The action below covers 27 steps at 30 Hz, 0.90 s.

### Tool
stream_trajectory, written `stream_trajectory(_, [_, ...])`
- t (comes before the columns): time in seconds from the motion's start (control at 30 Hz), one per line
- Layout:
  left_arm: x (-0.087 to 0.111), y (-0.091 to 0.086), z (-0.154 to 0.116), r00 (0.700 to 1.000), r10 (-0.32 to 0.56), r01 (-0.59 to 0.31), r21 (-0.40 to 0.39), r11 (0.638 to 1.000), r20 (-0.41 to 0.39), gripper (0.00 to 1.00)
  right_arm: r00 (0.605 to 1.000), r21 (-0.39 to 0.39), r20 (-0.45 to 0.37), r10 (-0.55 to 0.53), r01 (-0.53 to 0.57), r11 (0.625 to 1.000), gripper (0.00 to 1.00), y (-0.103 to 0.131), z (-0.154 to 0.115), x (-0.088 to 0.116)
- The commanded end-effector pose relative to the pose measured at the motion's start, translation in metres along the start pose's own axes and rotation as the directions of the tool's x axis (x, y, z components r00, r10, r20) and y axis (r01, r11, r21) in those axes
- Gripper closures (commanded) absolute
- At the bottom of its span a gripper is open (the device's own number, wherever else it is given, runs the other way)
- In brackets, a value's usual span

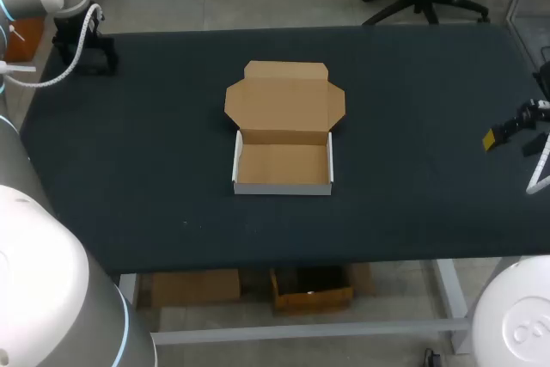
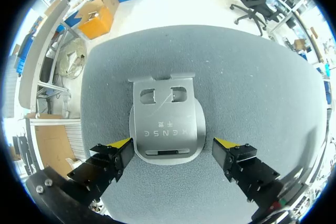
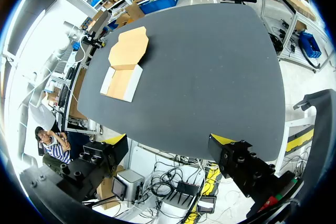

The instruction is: Assemble the packaging by folding the flat box into shape, placing the metal phone stand inside, and closing the box properly

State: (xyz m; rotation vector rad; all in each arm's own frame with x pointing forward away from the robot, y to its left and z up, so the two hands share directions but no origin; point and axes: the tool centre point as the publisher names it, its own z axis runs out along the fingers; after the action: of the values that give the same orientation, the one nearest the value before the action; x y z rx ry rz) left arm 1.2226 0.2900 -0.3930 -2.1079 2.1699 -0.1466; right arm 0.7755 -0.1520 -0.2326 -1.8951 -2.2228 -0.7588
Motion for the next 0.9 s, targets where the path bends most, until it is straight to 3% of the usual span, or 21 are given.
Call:
stream_trajectory(0.03, [-0.0022, -0.0112, 0.0053, 1.0, -0.001, 0.0, -0.124, 0.992, -0.002, 0.0, 1.0, 0.003, -0.002, 0.0, 0.0, 1.0, 0.0, -0.0002, -0.002, 0.0004])
stream_trajectory(0.9, [-0.0013, -0.0201, 0.0067, 1.0, -0.006, 0.007, -0.131, 0.991, 0.005, 0.0, 1.0, 0.003, -0.002, 0.0, 0.0, 1.0, 0.0, -0.0002, -0.002, 0.0004])
